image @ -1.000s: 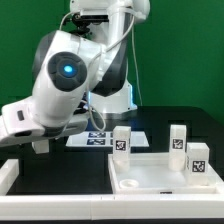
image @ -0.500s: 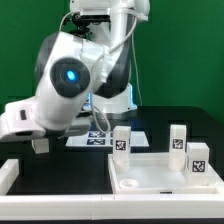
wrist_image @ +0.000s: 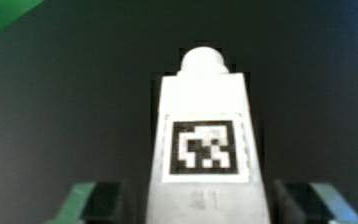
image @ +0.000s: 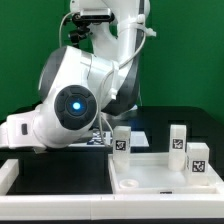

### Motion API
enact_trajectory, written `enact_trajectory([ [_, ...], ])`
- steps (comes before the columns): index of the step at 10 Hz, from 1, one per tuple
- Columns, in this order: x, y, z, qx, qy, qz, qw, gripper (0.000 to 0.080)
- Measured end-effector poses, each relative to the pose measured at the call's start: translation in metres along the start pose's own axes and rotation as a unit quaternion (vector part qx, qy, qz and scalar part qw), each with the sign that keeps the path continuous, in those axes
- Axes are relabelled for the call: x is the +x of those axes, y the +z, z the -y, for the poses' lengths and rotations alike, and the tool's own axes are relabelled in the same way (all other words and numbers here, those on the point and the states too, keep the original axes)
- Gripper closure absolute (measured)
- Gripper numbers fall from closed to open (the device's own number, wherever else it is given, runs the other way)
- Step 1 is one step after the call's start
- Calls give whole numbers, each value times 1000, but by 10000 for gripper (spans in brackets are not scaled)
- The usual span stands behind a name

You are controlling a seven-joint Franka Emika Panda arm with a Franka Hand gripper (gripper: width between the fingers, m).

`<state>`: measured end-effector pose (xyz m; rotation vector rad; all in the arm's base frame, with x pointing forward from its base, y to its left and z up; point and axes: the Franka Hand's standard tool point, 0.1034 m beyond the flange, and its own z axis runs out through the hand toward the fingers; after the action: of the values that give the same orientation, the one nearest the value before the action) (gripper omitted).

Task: Assemble square table

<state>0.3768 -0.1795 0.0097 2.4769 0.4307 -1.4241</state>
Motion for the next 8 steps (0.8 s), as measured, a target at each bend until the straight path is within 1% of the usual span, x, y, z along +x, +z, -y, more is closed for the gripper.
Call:
enact_trajectory([
  [1,0,0,0,0,0,0,1000,510],
  [8,0,0,0,0,0,0,1000,509],
])
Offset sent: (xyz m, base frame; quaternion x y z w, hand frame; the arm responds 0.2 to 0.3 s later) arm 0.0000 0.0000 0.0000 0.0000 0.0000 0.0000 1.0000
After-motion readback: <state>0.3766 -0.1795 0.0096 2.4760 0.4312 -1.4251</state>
